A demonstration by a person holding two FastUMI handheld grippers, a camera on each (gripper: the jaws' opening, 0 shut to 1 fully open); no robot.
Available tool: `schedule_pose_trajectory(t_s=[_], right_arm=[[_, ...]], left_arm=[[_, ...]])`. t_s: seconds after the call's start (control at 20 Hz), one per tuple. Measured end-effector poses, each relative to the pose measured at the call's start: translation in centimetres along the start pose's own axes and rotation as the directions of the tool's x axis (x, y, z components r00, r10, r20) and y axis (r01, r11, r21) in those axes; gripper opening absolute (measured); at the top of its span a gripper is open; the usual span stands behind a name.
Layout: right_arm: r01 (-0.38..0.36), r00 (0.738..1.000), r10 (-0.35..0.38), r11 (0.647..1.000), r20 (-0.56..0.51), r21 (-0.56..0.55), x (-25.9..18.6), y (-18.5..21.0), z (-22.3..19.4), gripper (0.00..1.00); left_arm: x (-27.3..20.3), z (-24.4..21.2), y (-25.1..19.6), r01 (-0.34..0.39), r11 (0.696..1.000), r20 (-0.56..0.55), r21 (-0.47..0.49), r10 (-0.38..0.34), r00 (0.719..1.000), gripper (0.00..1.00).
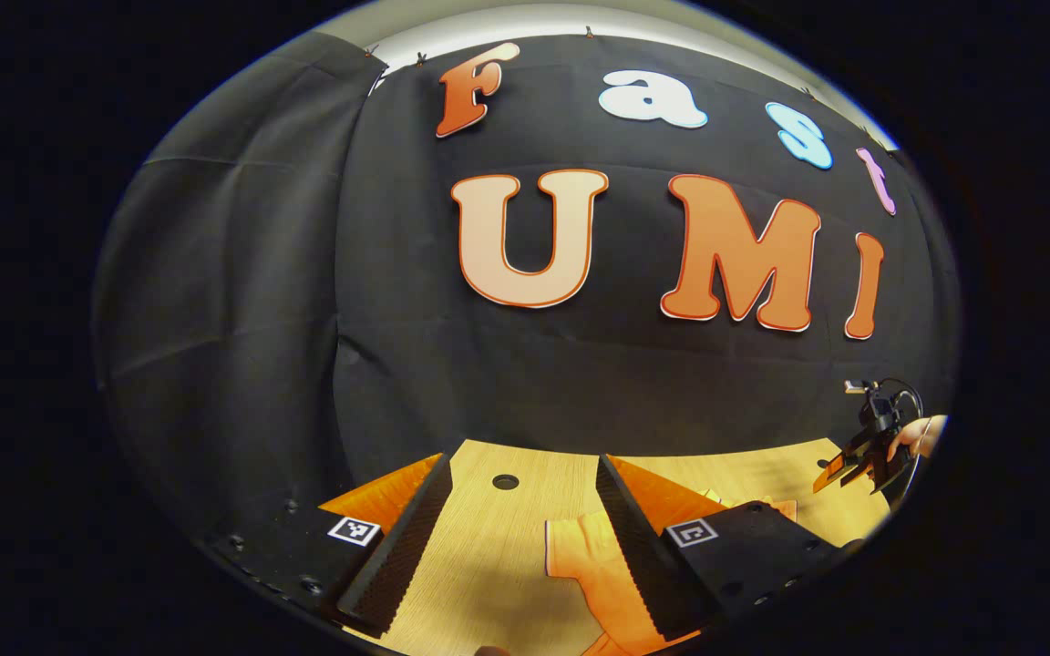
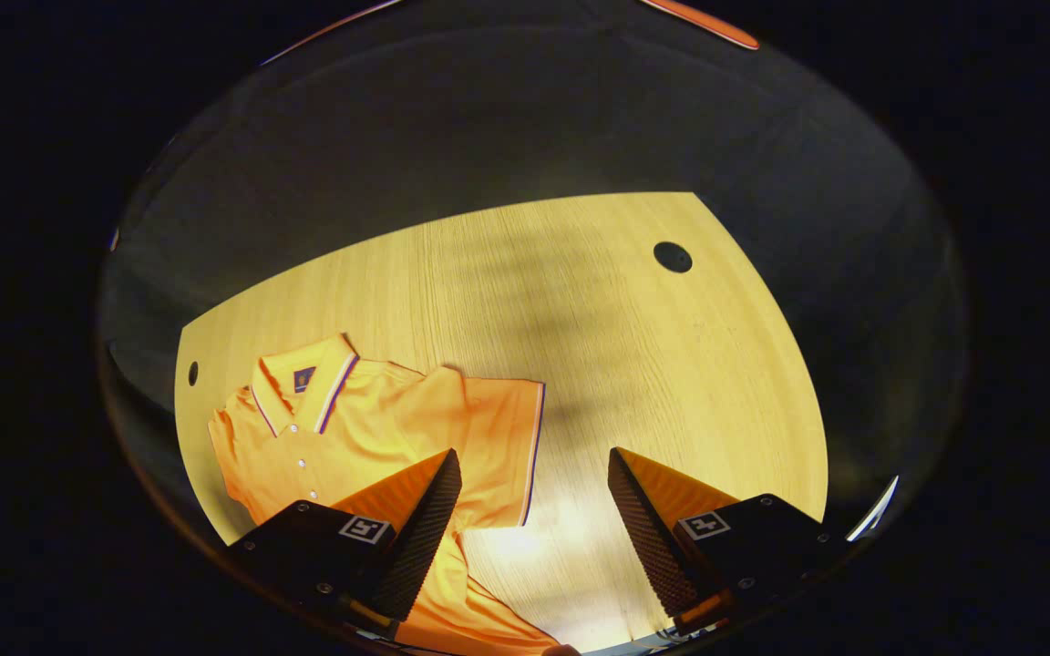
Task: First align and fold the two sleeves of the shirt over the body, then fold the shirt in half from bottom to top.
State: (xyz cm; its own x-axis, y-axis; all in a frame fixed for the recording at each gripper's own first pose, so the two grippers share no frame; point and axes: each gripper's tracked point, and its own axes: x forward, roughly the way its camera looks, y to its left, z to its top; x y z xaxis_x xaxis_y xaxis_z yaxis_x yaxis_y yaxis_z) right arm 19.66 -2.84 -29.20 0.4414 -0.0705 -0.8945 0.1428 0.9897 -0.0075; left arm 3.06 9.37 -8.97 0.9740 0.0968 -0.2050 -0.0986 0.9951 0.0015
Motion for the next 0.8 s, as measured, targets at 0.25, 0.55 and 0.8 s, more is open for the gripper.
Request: schedule_pose_trajectory(t_s=[0.25,0.55,0.8], right_arm=[[0.03,0.994,-0.031,0.999,-0.104,-0.01,4.8,-0.2,-1.3,0.99],[0.019,0.986,-0.02,1.0,-0.165,-0.01,7.7,-0.1,-2.5,0.99],[0.021,0.983,-0.021,1.0,-0.182,-0.003,8.8,-0.3,-3.0,0.97]], left_arm=[[1.9,-1.9,0.6,-0.026,1.0,-0.053,-0.012,0.025,0.998,0.98],[2.9,-2.8,0.9,-0.028,1.0,-0.077,-0.009,0.027,0.997,0.98],[3.7,-3.2,1.1,-0.041,0.999,-0.088,0.002,0.041,0.995,0.98]])
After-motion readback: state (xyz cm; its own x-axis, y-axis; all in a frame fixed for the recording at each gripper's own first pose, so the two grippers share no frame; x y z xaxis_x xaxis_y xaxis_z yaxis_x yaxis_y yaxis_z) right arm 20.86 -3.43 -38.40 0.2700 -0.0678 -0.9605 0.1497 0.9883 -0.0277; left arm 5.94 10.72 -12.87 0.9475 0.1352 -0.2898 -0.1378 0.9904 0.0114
